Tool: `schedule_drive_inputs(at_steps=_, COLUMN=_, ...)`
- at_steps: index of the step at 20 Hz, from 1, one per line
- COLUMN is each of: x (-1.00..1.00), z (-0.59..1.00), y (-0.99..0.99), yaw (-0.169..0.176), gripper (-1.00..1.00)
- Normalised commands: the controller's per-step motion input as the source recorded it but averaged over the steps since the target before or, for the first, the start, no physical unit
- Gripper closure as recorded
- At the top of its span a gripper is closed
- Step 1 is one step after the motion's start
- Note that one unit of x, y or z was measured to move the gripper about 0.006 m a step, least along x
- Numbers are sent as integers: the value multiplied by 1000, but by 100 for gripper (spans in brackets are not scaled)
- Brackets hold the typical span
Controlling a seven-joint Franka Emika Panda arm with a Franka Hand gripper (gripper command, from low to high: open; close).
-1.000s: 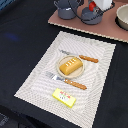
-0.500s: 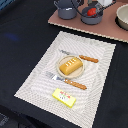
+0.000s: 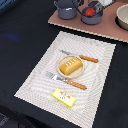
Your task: Interact with the objects in diverse but meaningful ways.
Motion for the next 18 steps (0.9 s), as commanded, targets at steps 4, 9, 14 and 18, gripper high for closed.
schedule_drive_inputs(at_steps=4, x=297, z=9, y=-89, yaw=-162, gripper=-100)
schedule_drive_inputs(at_steps=9, x=234, z=0, y=-70, yaw=-123, gripper=-100)
schedule_drive_inputs(at_steps=14, x=47, z=281, y=-69, yaw=-60, gripper=-100)
schedule_drive_inputs(at_steps=18, x=22, z=192, y=-57, yaw=-48, gripper=-100)
